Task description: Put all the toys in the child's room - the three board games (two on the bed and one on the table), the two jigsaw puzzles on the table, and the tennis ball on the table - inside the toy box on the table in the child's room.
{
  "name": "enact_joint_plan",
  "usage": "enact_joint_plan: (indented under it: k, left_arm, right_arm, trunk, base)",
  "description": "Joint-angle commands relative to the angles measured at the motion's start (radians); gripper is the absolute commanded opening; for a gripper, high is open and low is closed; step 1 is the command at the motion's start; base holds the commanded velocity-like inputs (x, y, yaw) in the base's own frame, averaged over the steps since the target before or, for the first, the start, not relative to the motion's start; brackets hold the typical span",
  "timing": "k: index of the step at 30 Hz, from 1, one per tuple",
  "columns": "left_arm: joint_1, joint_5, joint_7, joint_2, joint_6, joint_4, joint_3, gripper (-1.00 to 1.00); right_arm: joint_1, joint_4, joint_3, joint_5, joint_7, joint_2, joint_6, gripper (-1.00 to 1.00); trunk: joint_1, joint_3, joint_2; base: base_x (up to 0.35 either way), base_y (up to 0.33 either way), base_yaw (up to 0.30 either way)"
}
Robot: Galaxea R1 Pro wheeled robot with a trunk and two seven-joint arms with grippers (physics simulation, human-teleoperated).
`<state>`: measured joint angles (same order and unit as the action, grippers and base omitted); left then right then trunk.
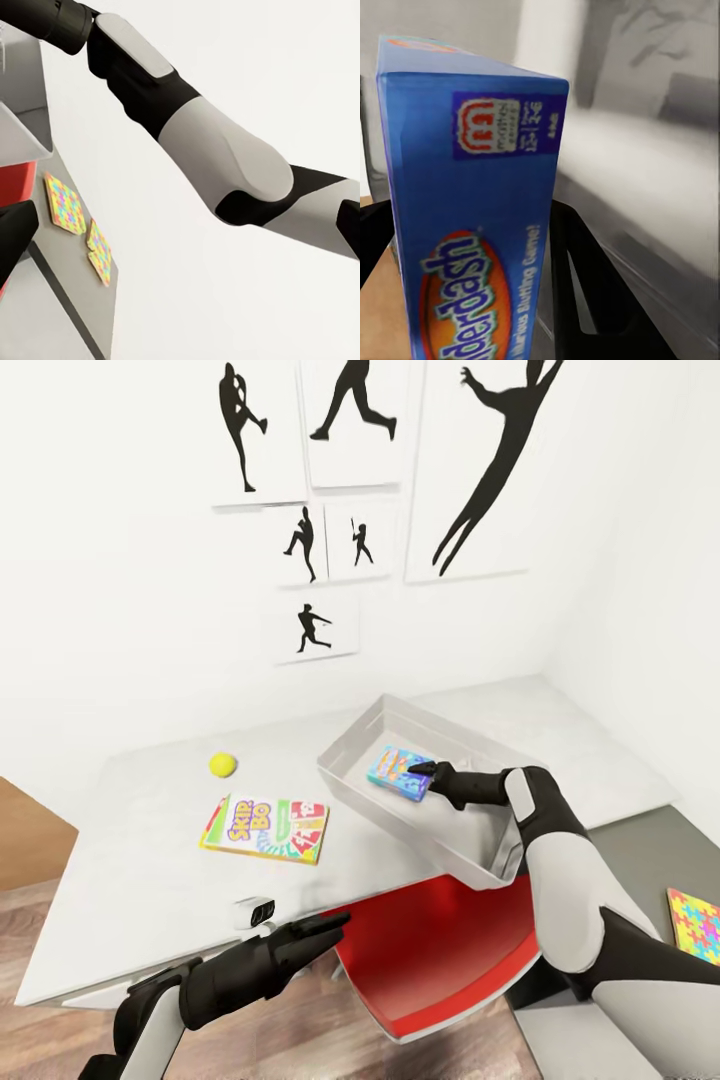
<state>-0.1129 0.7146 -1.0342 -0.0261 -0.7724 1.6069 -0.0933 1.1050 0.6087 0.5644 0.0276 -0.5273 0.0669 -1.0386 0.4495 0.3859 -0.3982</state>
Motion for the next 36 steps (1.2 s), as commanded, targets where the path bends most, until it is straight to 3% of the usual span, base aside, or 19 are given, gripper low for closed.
enact_joint_plan:
  k: [1, 17, 36]
  left_arm:
    - [-0.001, 0.006, 0.000, -0.002, -0.006, 0.000, -0.001, 1.00]
    - [-0.003, 0.006, -0.071, 0.000, -0.004, 0.001, -0.013, 1.00]
    - [-0.011, 0.006, -0.078, -0.006, -0.004, 0.001, -0.043, 1.00]
  right_arm:
    - [0.003, 0.001, 0.007, 0.006, 0.001, 0.003, -0.009, -1.00]
    - [0.013, 0.013, 0.006, 0.005, 0.003, 0.009, -0.009, -1.00]
    - [0.020, 0.014, 0.006, 0.006, 0.016, 0.010, -0.009, -1.00]
  trunk:
    - [0.000, 0.003, -0.002]
    - [0.000, 0.006, -0.002]
    - [0.000, 0.007, -0.002]
  base:
    - [0.000, 0.000, 0.000]
    - [0.000, 0.000, 0.000]
    - [0.000, 0.000, 0.000]
